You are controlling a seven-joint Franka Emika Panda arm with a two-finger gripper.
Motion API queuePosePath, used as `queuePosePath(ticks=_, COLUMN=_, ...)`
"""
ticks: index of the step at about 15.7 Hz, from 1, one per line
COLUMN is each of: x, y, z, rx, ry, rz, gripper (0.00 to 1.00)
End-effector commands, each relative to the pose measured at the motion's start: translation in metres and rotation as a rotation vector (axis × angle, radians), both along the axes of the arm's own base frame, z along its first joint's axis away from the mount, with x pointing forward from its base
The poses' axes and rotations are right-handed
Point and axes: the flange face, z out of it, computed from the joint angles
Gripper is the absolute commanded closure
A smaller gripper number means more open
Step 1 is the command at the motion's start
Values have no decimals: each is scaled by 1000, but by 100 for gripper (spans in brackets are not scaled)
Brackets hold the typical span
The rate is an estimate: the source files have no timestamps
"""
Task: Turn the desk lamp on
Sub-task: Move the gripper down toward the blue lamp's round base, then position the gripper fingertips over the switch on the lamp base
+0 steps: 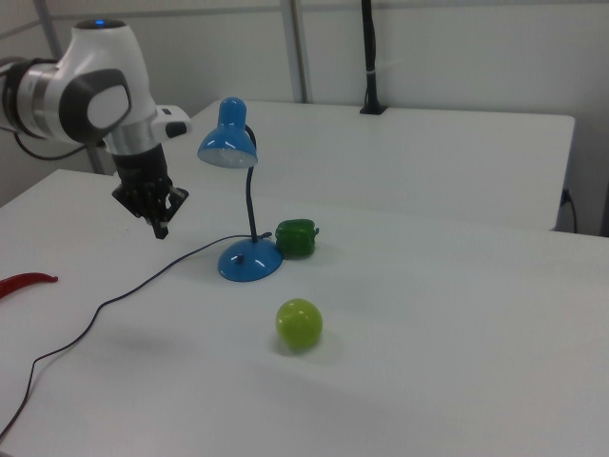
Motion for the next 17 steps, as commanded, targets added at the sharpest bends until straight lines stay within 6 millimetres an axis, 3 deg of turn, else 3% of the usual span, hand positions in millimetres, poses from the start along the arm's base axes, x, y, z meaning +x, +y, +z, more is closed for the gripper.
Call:
queuePosePath(ticks=1, x=8, y=-2, z=-31, rx=-10, ry=-57, rz=4, gripper=100)
queuePosePath(ticks=11, x=40, y=4, z=-92, rx=19, ry=-254, rz=-85, gripper=100)
queuePosePath(ticks=17, x=58, y=8, z=-110, rx=40, ry=-370, rz=-122, gripper=100)
